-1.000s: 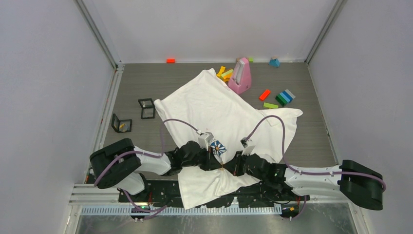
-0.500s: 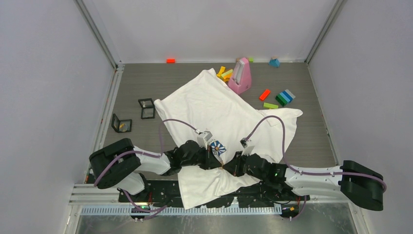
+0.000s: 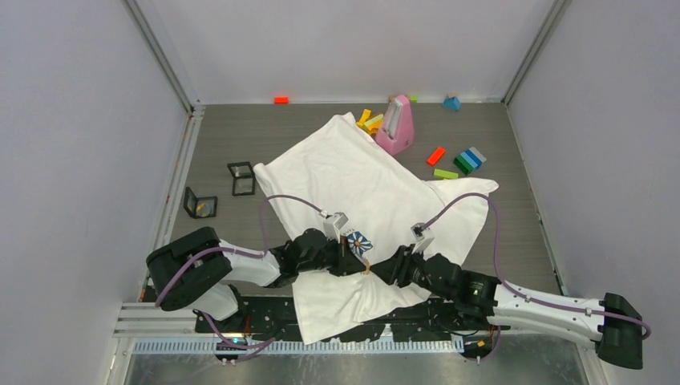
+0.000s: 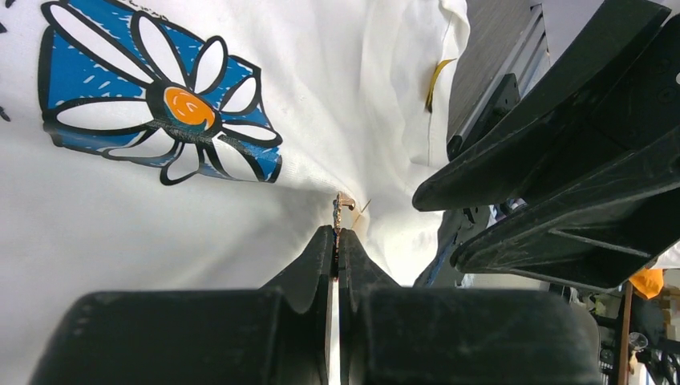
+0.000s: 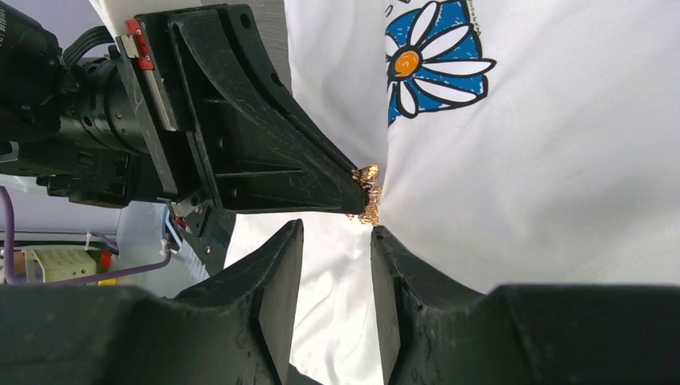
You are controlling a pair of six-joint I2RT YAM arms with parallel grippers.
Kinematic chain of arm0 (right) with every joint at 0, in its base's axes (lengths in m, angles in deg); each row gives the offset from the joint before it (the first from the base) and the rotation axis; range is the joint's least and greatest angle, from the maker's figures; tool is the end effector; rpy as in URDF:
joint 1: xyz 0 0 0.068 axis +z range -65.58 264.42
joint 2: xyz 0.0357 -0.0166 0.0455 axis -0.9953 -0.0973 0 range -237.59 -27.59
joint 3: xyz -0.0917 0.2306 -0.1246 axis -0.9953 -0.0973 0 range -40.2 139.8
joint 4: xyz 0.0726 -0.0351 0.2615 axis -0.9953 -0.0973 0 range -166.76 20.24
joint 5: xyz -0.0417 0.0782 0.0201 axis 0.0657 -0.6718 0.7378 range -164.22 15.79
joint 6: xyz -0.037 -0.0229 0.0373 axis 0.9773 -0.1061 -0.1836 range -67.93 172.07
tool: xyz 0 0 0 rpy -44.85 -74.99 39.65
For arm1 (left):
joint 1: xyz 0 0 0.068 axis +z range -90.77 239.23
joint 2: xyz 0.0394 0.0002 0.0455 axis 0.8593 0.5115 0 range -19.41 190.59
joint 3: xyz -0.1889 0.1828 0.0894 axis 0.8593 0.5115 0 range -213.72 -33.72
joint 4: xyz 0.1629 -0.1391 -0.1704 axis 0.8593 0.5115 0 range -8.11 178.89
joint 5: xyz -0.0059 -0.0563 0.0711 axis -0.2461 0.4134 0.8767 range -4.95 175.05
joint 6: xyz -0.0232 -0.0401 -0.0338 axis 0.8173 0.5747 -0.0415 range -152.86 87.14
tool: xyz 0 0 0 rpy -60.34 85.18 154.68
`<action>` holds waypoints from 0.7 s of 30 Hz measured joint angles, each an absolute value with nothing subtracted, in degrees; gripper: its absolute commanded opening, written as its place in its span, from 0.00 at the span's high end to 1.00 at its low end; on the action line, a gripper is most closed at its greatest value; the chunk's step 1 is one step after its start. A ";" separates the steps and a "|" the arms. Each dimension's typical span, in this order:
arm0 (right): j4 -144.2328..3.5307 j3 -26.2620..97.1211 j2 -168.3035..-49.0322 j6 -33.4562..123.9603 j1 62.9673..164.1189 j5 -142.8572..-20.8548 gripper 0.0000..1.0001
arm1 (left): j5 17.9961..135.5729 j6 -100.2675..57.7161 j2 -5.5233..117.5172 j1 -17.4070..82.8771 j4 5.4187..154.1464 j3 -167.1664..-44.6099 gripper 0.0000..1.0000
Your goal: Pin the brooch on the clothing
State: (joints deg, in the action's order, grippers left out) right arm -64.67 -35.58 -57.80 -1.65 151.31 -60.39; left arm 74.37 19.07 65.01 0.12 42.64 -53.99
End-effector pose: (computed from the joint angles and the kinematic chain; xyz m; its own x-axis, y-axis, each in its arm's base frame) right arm 0.0687 0.1362 0.1518 -0.7305 0.2825 -0.6217 -0.3657 0.6071 0.7055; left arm 0.1290 -0.2301 0.1272 -0.8651 -0.0608 -0.4980 0.4031 0.5066 -0.7621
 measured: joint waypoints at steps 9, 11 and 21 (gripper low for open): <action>-66.42 -35.60 -60.58 -1.60 151.31 -58.82 0.61 | 73.47 19.09 65.01 0.25 41.70 -53.99 1.00; -65.50 -35.60 -63.01 -1.58 151.31 -58.86 0.63 | 73.41 19.09 65.01 0.36 41.61 -53.99 1.00; -60.06 -35.60 -69.98 -0.82 151.31 -58.95 0.70 | 72.99 19.09 65.10 0.38 41.40 -53.99 1.00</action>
State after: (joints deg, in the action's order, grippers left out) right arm -60.06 -35.60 -69.98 -0.82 151.31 -58.95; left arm 72.99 19.09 65.10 0.38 41.40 -53.99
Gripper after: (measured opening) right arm 0.306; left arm 0.021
